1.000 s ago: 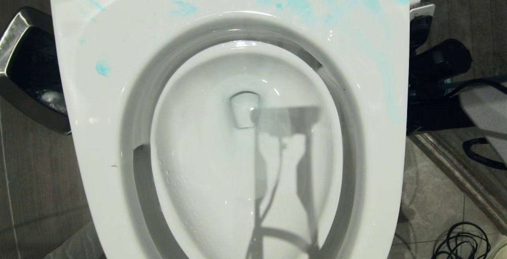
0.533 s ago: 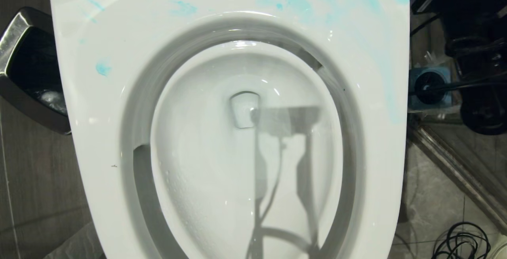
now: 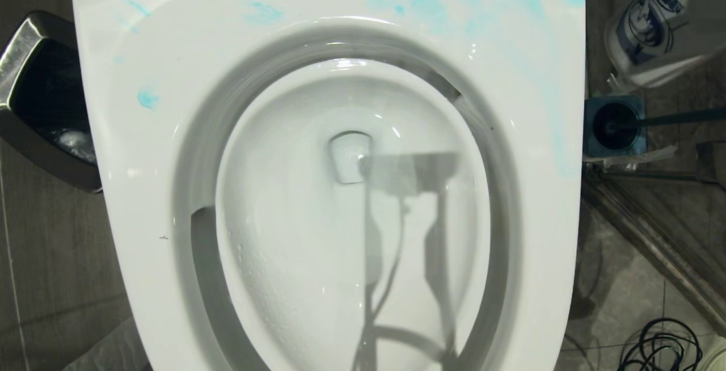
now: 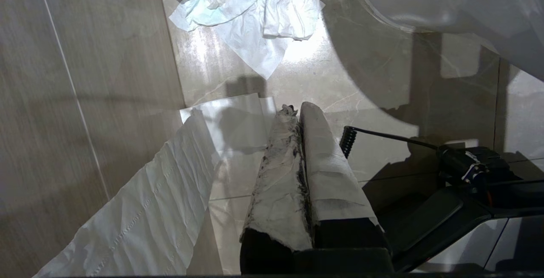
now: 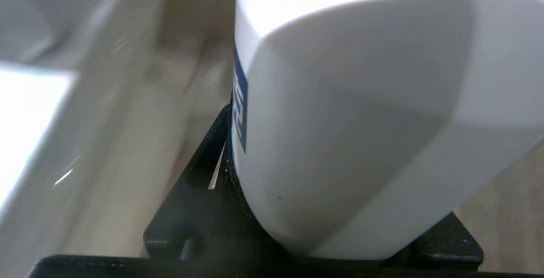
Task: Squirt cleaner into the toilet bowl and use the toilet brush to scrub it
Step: Pour in the cleaning agent
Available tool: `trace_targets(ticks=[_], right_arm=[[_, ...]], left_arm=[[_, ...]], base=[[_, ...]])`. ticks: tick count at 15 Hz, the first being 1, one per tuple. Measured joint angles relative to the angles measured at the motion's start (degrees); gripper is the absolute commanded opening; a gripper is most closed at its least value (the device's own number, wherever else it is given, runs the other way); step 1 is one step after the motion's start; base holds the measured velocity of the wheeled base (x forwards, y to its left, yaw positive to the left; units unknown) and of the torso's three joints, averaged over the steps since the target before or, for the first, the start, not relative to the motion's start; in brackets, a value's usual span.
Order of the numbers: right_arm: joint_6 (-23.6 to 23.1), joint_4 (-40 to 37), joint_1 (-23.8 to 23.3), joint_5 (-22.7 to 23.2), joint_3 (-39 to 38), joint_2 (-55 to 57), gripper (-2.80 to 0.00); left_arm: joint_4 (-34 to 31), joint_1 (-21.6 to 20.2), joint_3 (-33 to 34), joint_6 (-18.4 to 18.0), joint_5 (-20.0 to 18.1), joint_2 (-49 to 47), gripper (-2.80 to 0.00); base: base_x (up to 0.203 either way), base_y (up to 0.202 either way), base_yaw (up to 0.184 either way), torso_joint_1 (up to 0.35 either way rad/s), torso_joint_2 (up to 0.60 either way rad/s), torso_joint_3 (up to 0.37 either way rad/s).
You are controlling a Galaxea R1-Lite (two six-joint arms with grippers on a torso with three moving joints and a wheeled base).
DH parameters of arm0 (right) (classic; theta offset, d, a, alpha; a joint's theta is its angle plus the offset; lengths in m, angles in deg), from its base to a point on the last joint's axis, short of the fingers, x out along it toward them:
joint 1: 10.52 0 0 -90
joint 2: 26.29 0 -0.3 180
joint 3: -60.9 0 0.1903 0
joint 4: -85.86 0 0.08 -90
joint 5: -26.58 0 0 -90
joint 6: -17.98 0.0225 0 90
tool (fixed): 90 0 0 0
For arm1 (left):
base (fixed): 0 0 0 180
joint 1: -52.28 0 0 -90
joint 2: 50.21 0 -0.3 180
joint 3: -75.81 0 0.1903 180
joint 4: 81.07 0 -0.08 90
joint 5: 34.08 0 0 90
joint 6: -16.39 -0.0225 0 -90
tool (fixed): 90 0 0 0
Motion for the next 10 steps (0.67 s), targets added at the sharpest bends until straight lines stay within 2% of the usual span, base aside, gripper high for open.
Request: trace_targets(ticks=[4,8,10], right_arm=[[-0.51,-2.96,1.29,-2.83,-3.26,-5.51,-2.8],[-4.57,-10.16,1.4,-5.76,-4.43,-7.61,-2.8],[-7.66,-10.96,1.38,-7.83,-5.13,-8.28,-2.8]], left_arm=[[0.0,0.0,0.0,0.0,0.01,0.0,-2.8],[0.0,0.0,0.0,0.0,0.0,0.0,-2.8],[0.0,0.0,0.0,-0.2,0.0,0.0,-2.8]], base=[[0.0,0.0,0.0,0.0,0.0,0.0],[0.0,0.0,0.0,0.0,0.0,0.0],[0.0,0.0,0.0,0.0,0.0,0.0]])
